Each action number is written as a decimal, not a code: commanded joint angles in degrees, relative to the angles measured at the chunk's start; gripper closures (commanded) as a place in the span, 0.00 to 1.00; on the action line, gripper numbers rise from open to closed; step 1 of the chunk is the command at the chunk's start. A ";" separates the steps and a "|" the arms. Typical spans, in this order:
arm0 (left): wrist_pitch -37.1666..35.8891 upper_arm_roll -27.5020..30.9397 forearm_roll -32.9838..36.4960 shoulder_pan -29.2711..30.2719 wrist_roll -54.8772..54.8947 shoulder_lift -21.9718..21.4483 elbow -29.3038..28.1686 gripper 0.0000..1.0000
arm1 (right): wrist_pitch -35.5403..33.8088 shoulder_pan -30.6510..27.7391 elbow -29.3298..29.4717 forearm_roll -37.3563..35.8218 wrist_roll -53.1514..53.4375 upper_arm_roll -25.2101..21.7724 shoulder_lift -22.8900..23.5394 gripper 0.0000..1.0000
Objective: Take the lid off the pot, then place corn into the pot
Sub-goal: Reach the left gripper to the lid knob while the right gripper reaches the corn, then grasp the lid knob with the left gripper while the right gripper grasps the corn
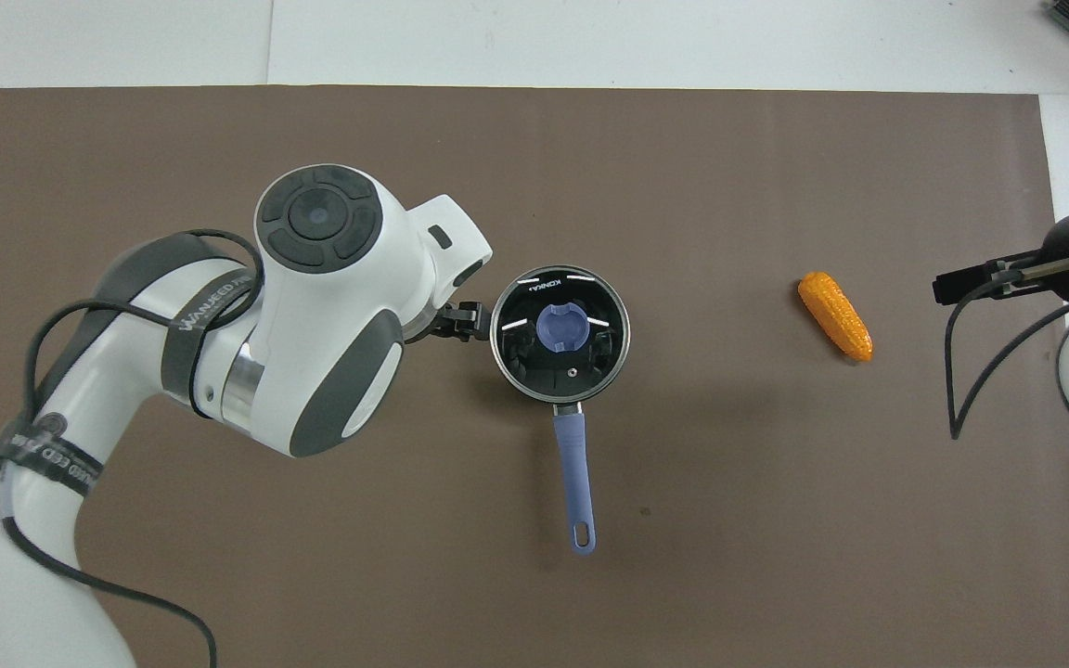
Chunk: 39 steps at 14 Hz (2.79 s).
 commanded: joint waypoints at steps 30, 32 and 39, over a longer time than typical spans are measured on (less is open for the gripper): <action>-3.68 0.77 2.18 -11.36 -22.24 19.14 21.94 0.89 | 26.11 0.41 -13.31 0.44 -28.42 0.15 18.48 1.00; -4.11 0.77 2.01 -10.74 -22.06 18.35 21.94 1.00 | 25.58 0.41 -12.88 0.44 -27.26 0.15 18.48 1.00; -8.59 1.73 2.62 -8.64 -21.27 13.51 21.94 1.00 | 17.60 1.02 -9.54 1.41 -19.45 0.23 12.78 1.00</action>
